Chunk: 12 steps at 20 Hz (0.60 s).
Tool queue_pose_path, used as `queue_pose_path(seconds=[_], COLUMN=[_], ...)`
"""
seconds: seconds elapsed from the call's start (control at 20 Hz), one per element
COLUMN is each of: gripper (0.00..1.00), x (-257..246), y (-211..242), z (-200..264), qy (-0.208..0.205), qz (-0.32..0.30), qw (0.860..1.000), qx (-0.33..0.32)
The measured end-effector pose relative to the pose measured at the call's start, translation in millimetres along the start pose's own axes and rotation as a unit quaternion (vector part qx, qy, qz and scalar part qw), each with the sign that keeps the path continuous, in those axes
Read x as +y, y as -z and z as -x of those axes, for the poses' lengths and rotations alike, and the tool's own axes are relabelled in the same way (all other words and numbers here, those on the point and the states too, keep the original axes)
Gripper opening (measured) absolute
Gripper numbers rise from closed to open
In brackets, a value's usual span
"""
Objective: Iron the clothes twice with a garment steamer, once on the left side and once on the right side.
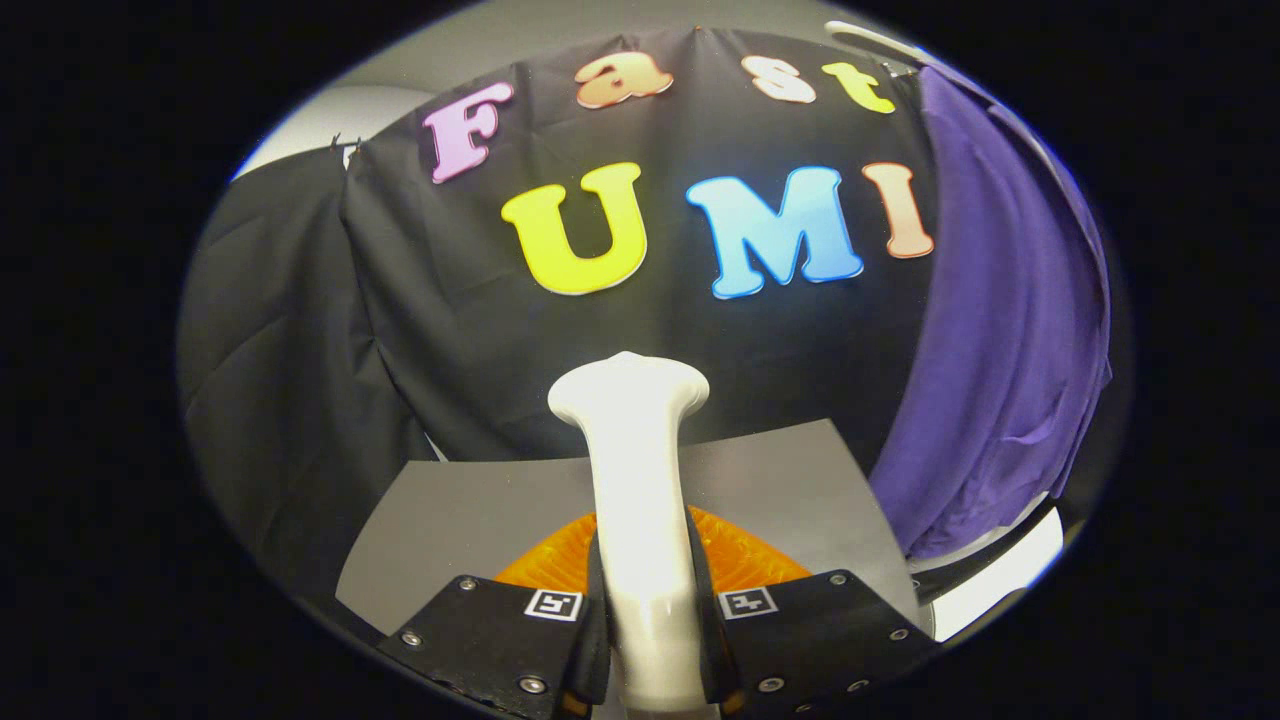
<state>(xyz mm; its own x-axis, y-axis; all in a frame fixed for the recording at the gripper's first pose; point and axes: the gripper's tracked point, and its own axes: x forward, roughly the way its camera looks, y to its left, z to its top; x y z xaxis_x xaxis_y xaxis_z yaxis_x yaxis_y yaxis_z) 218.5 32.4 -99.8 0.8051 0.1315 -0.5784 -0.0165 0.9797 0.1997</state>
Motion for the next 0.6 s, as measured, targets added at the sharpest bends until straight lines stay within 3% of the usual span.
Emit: queue_pose_path(seconds=[0.25,0.6], gripper=[0.35,0.35], x=[-53.8,-97.8], y=[-14.9,-69.0], z=[83.5,156.2], qy=[0.012,0.029], qz=[0.016,0.013], qw=[0.999,0.993], qx=[-0.044,-0.117])
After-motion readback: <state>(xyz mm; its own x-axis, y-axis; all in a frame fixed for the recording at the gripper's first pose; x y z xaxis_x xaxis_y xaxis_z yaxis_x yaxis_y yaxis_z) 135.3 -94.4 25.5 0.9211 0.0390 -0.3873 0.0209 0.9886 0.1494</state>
